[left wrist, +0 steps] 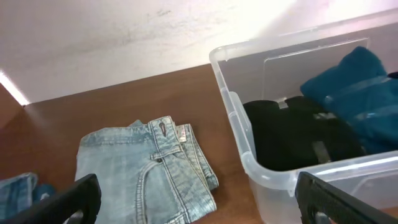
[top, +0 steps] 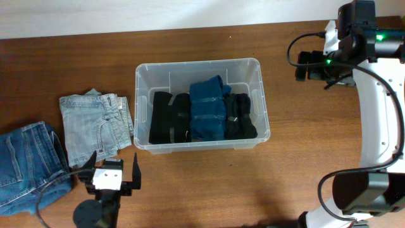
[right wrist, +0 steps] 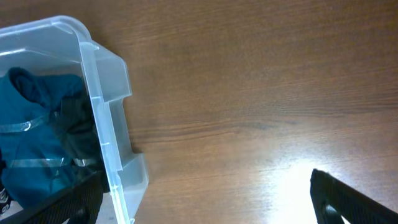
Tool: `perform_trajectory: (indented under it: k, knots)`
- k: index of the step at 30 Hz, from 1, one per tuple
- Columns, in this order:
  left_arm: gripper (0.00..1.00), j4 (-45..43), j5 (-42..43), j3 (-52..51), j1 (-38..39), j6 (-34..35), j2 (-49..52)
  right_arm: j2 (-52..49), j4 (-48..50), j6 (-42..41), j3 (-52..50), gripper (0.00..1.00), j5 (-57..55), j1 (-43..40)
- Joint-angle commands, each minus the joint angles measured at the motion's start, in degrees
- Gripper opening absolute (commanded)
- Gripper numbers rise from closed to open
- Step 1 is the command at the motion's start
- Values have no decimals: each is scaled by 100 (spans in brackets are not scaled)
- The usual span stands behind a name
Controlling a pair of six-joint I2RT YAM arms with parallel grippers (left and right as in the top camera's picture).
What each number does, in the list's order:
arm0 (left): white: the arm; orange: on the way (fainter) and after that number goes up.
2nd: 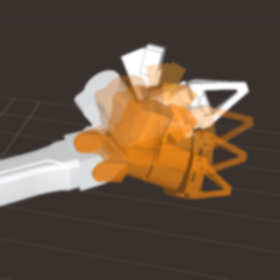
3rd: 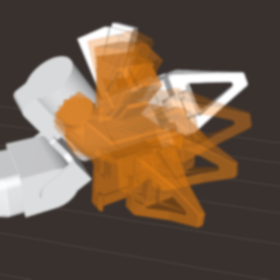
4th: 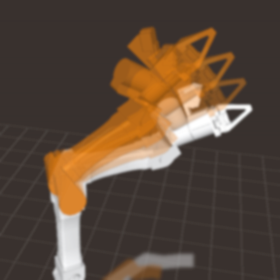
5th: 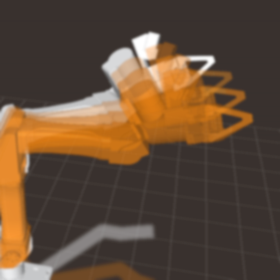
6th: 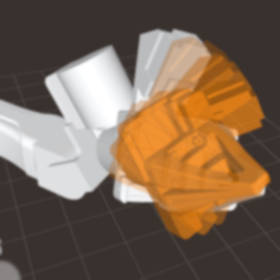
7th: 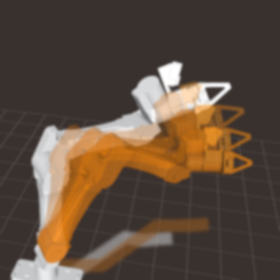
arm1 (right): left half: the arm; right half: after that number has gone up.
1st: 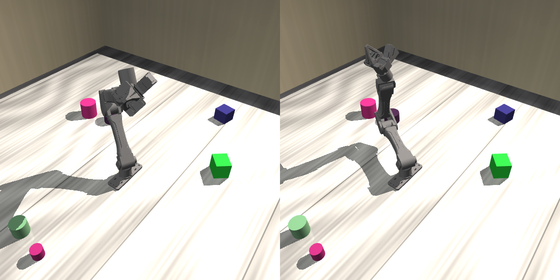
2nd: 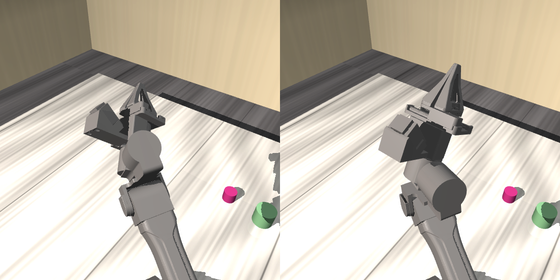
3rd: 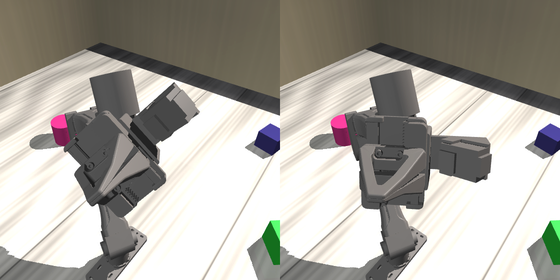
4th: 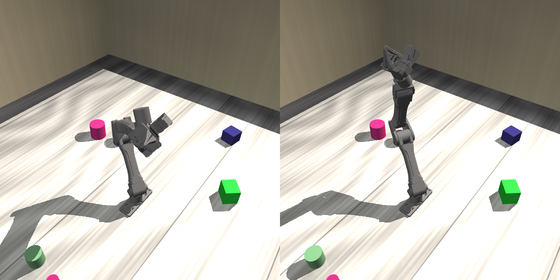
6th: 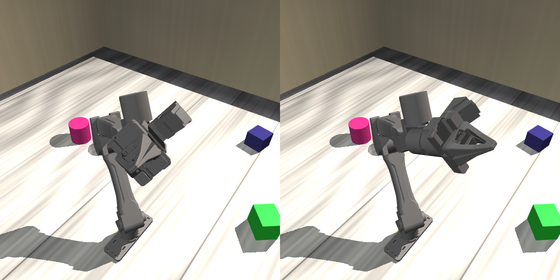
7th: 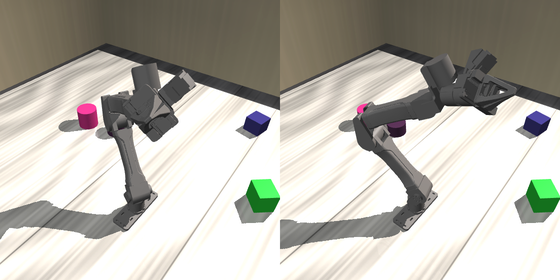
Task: Pack container
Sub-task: 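Move the left gripper to the folded light-blue jeans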
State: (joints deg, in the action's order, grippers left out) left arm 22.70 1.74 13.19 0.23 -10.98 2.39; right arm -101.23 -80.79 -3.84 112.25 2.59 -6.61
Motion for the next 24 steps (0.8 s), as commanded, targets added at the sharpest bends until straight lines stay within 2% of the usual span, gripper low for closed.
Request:
perform_trajectory:
  k: [1, 8, 14, 18, 21, 24]
  knots:
    - [99, 208, -212, 931, -31, -90, 715, 52, 2, -4, 37, 99, -26, -22]
    - [99, 929, -295, 2699, -57, -90, 2857, 52, 2, -4, 37, 99, -26, -22]
    - [99, 2253, 33, 4367, -55, -90, 4815, 52, 2, -4, 37, 99, -26, -22]
    - [100, 2496, 256, 4767, -55, 46, 5626, 52, 2, -4, 37, 99, -26, -22]
    - [99, 2485, 1137, 4782, -50, 109, 5993, 52, 2, -4, 37, 98, -26, -22]
    - [99, 2350, 1010, 4782, -52, 424, 6218, 52, 2, -4, 37, 99, -26, -22]
